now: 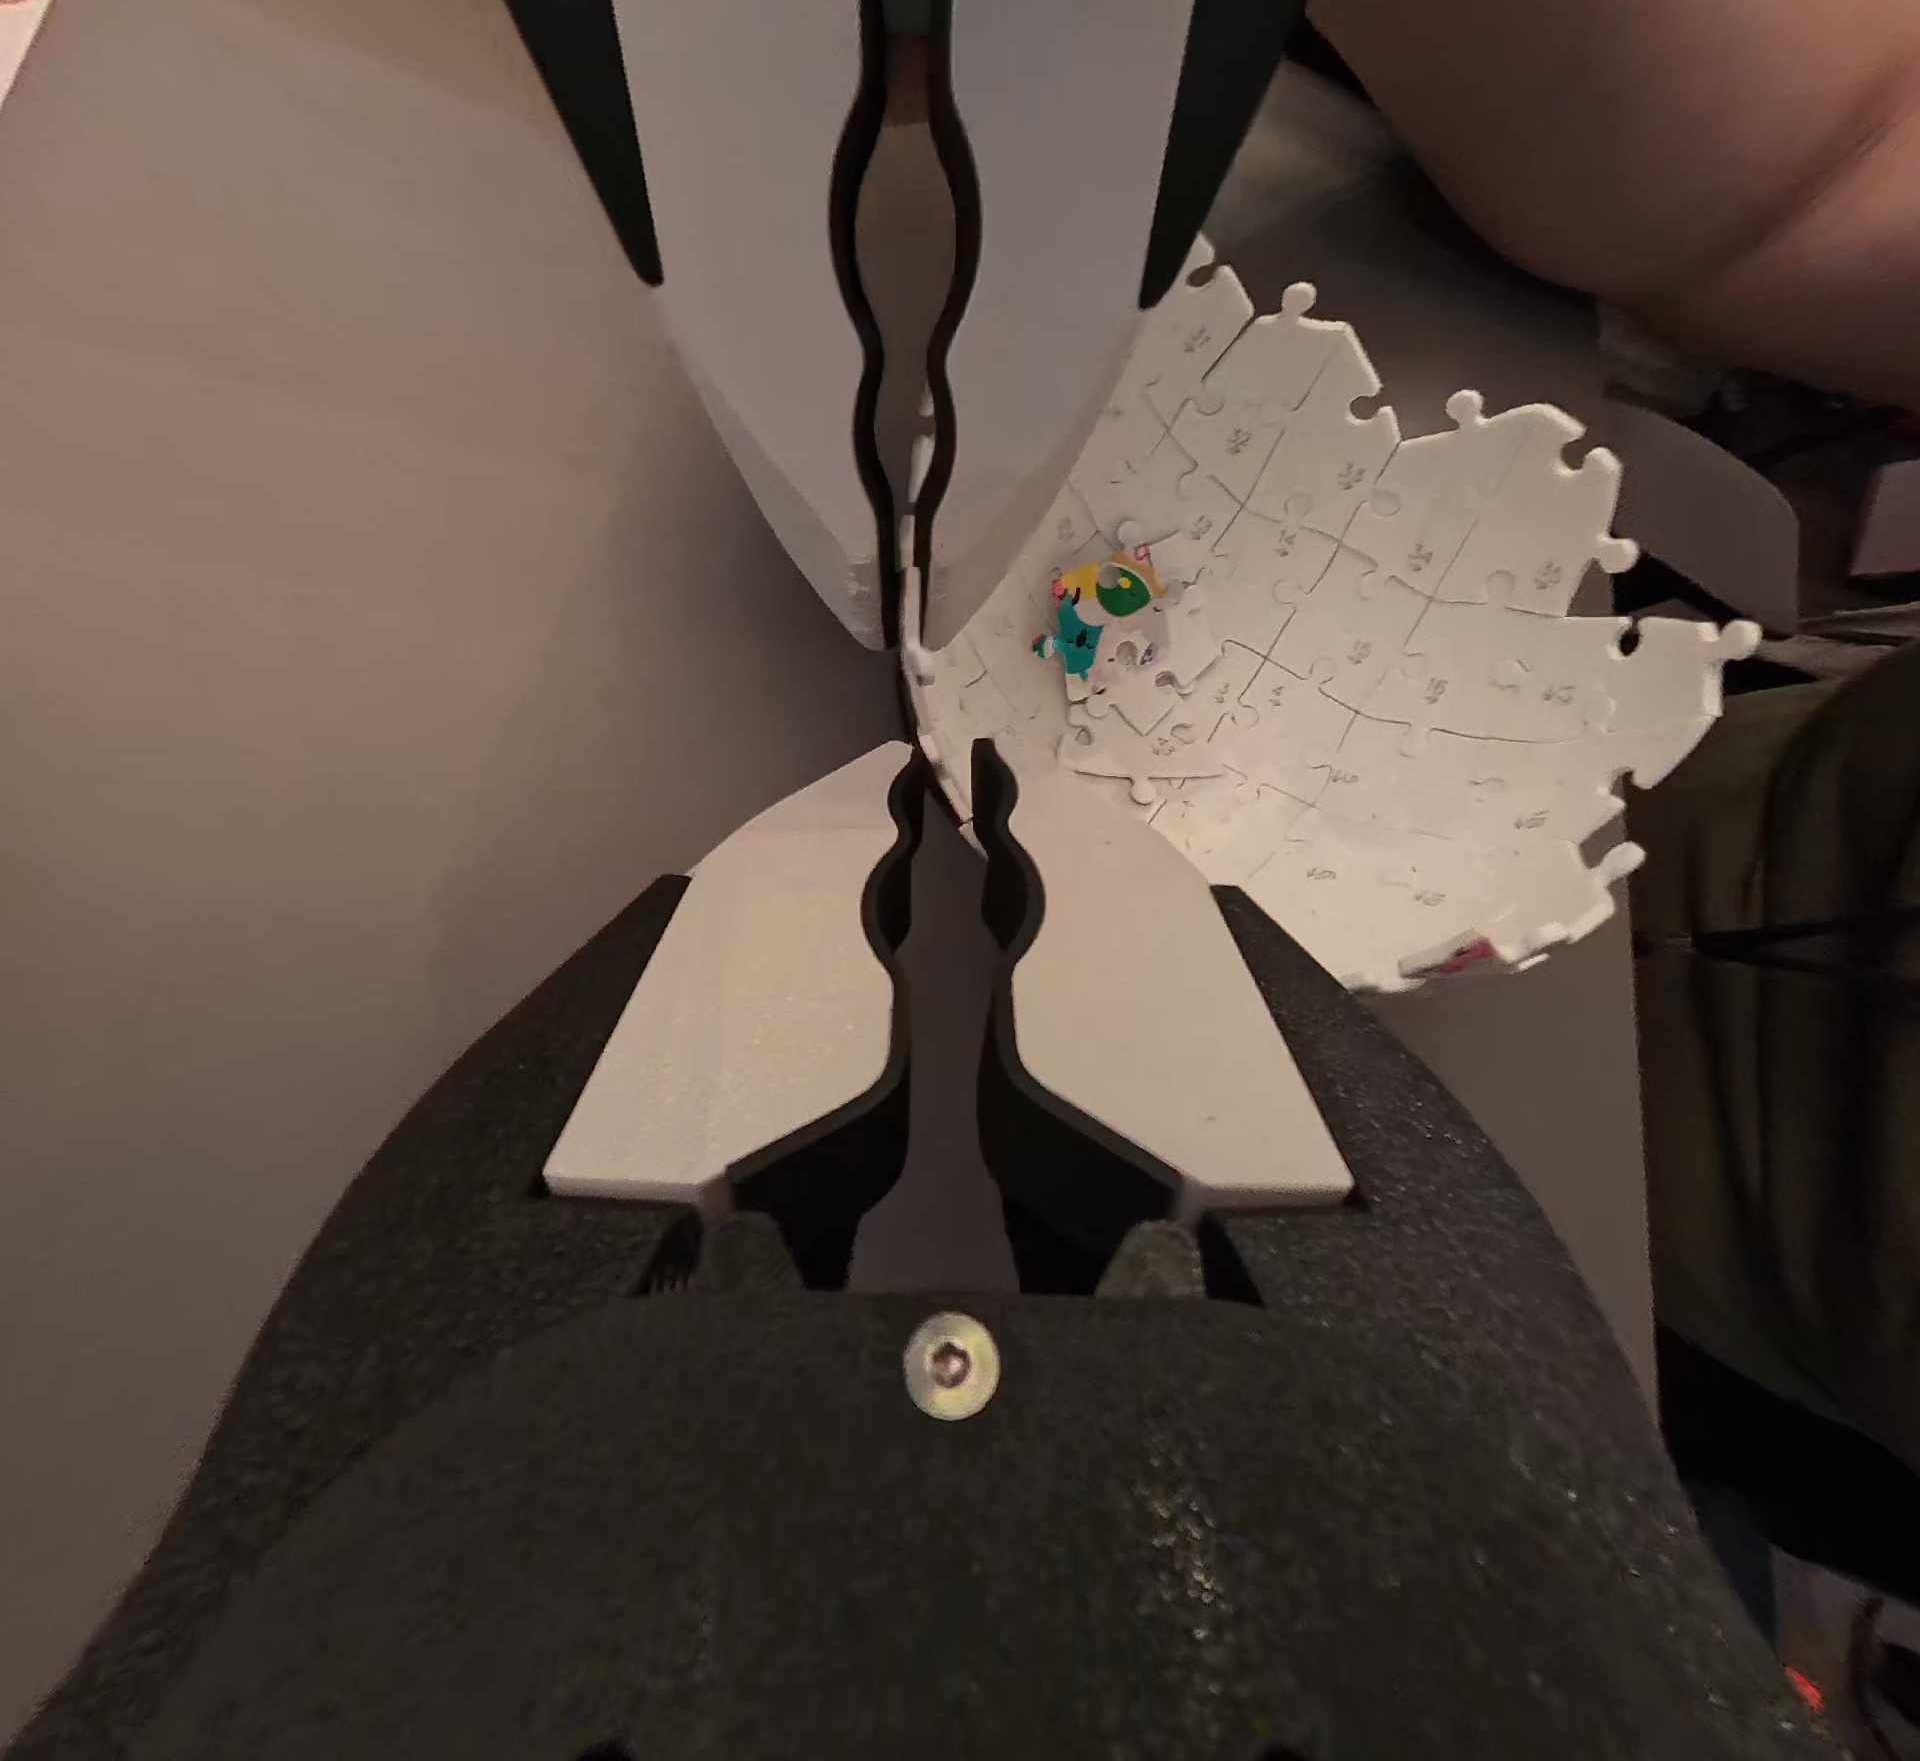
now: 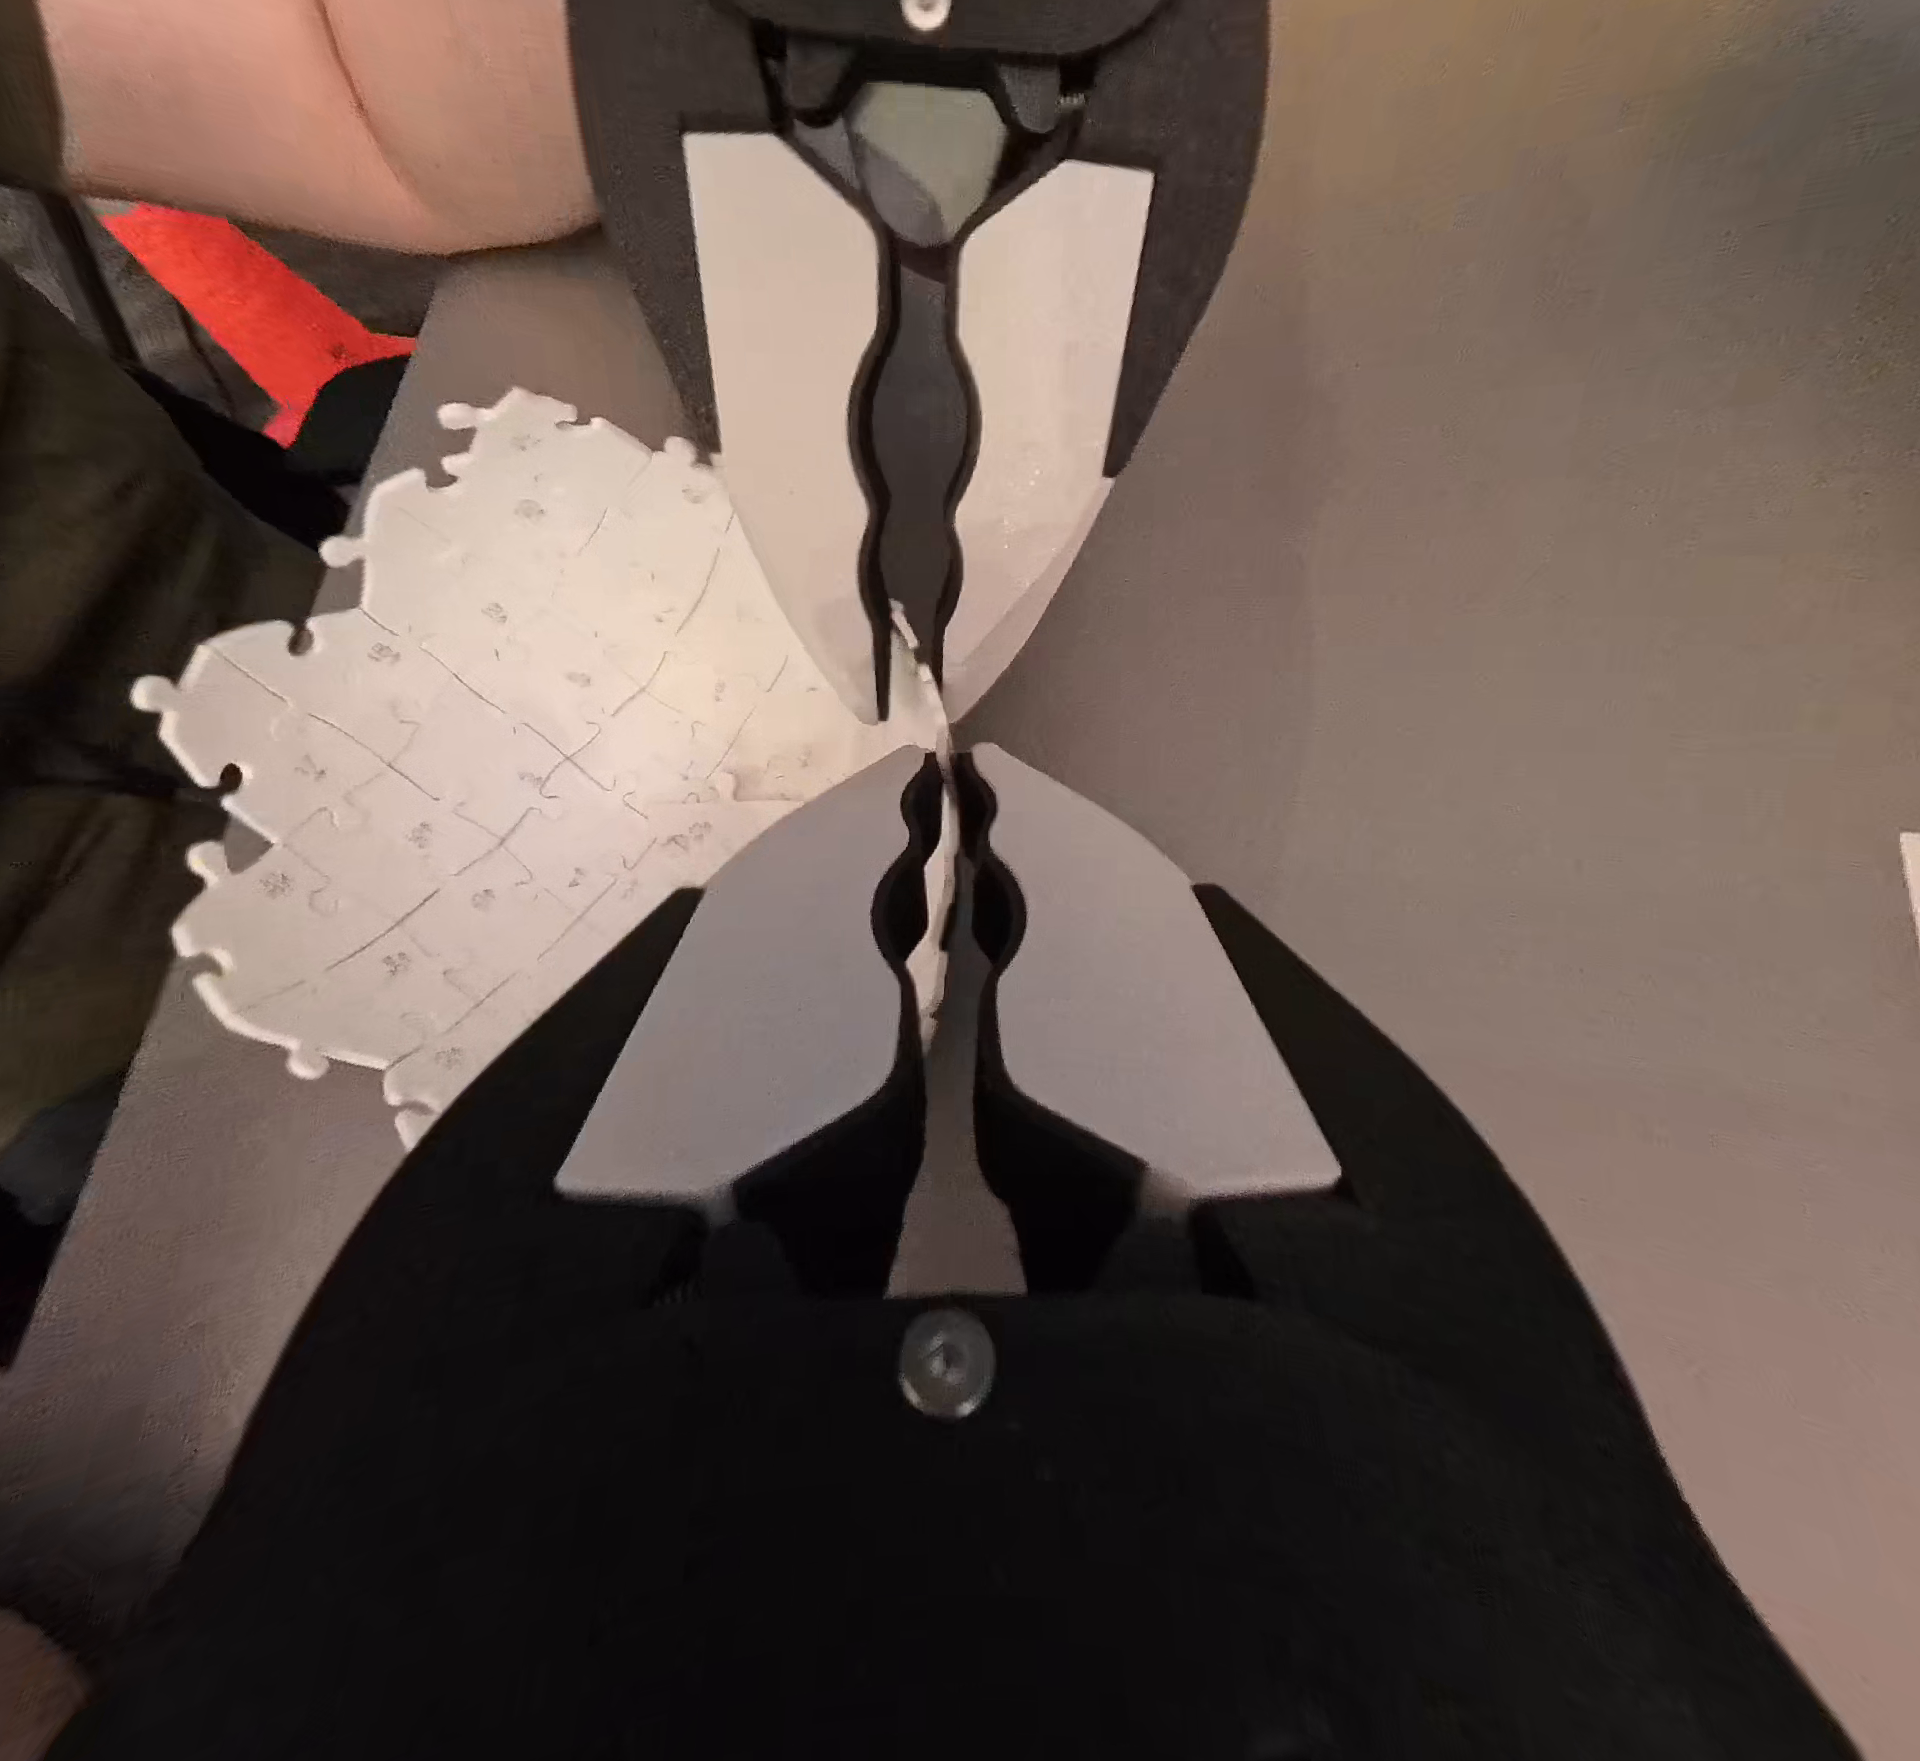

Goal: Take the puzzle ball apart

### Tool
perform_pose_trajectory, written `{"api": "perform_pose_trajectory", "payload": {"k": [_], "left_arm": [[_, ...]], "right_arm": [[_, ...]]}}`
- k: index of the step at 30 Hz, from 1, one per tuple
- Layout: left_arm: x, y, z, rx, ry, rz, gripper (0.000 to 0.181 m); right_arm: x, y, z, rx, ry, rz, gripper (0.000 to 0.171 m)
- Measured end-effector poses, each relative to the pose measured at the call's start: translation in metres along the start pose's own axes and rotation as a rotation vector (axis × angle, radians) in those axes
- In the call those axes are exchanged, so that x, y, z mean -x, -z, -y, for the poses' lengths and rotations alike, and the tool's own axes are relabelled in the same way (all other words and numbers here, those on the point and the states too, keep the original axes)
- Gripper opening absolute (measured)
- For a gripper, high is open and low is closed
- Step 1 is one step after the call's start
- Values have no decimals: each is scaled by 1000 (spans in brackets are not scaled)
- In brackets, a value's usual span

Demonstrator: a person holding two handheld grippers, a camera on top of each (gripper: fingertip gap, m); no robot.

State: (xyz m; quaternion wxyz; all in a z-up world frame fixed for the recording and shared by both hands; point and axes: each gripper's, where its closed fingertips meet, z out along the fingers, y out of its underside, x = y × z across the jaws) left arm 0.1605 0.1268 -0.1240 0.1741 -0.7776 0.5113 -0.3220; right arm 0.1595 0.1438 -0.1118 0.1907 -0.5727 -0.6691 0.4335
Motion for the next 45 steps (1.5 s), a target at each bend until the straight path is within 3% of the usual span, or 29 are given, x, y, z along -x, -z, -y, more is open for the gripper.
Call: {"api": "perform_pose_trajectory", "payload": {"k": [11, 19, 21, 25, 34, 37, 39, 45], "left_arm": [[1, 4, 2, -15, -16, 11, 8], [0, 5, 7, -12, -65, 78, 8], [0, 5, 6, -3, -63, 76, 8], [-3, 5, 7, -17, -18, 36, 11], [9, 5, 5, 43, -57, 183, 22], [12, 2, 3, 77, -78, 219, 20], [7, -1, 3, 77, -91, 196, 7], [6, 1, 9, 14, -45, 156, 5]], "right_arm": [[2, 3, 4, 9, 219, -133, 3], [5, -2, 0, 37, 115, -91, 13], [2, -3, -1, 54, 110, -109, 5], [3, -2, 0, 45, 109, -102, 6], [1, 0, 0, 71, 104, -146, 5], [0, 0, -1, 73, 71, -148, 4], [-1, 1, 0, 64, 66, -153, 4], [1, 7, 4, 38, 134, -200, 4]]}}
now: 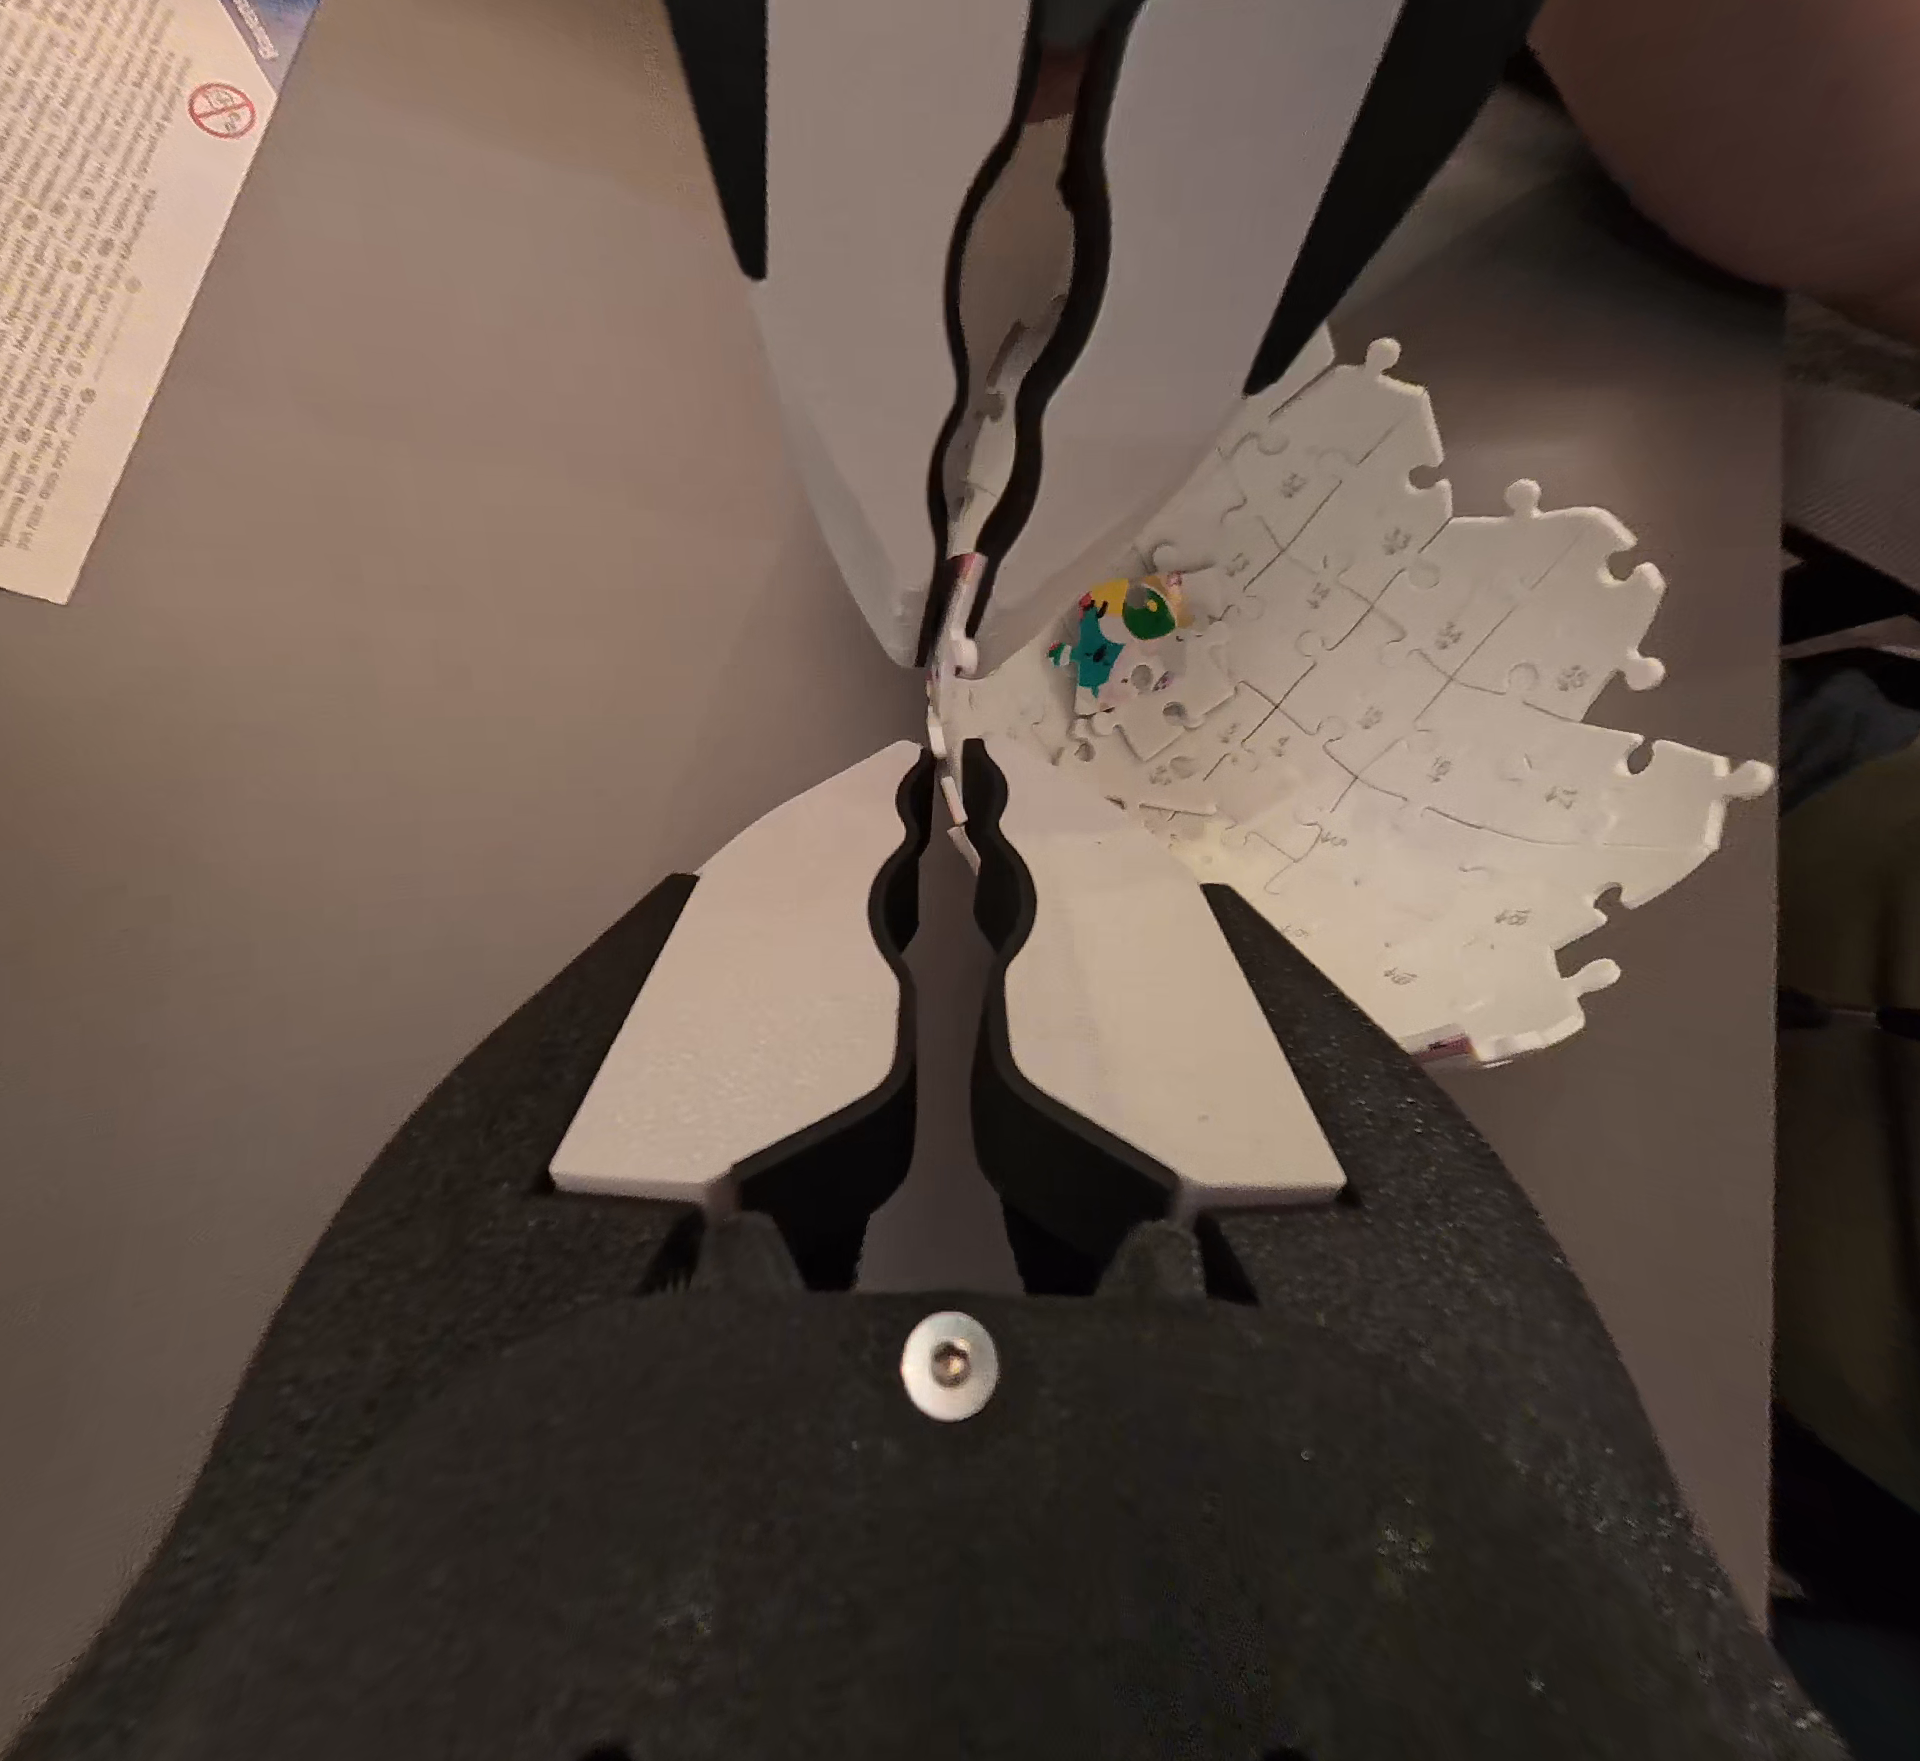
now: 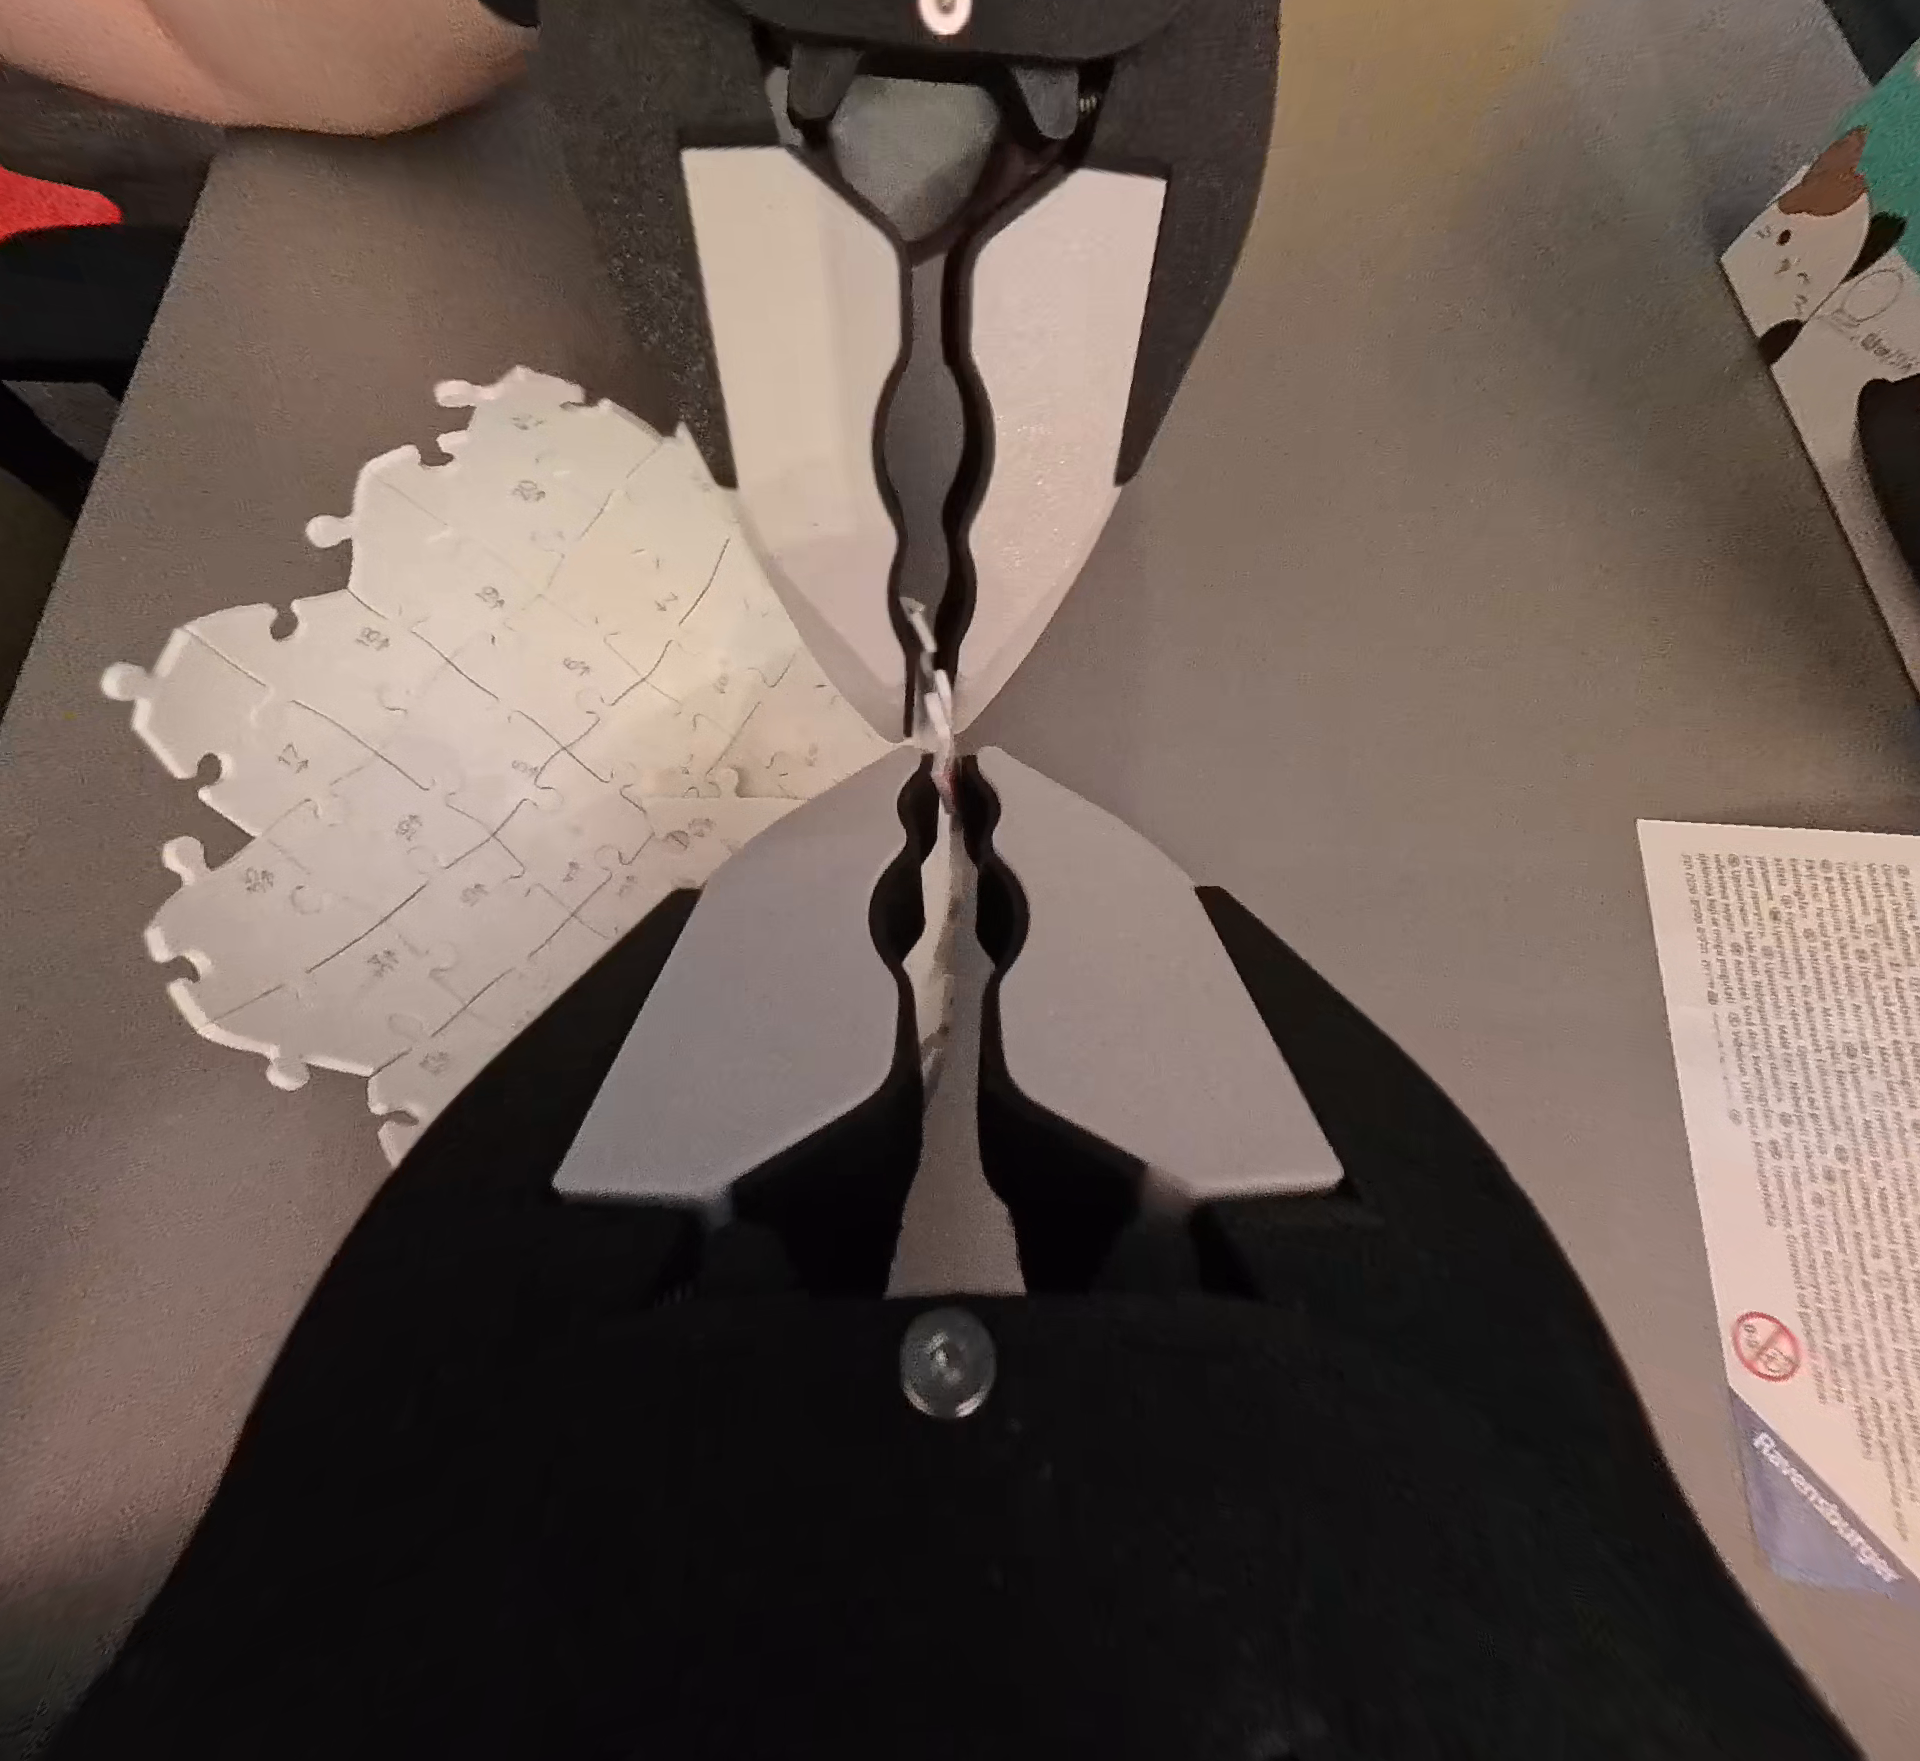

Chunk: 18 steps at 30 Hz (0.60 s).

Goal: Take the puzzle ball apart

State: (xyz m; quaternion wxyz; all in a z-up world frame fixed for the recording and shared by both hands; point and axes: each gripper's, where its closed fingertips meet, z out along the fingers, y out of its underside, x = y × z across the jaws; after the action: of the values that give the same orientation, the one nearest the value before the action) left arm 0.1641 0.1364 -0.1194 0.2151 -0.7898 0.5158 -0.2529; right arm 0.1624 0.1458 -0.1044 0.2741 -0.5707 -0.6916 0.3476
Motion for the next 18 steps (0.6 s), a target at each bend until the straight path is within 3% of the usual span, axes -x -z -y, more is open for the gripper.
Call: {"api": "perform_pose_trajectory", "payload": {"k": [18], "left_arm": [[2, 2, -3, 22, 81, 8, 3]], "right_arm": [[-2, -2, 2, -17, 89, -55, 3]]}}
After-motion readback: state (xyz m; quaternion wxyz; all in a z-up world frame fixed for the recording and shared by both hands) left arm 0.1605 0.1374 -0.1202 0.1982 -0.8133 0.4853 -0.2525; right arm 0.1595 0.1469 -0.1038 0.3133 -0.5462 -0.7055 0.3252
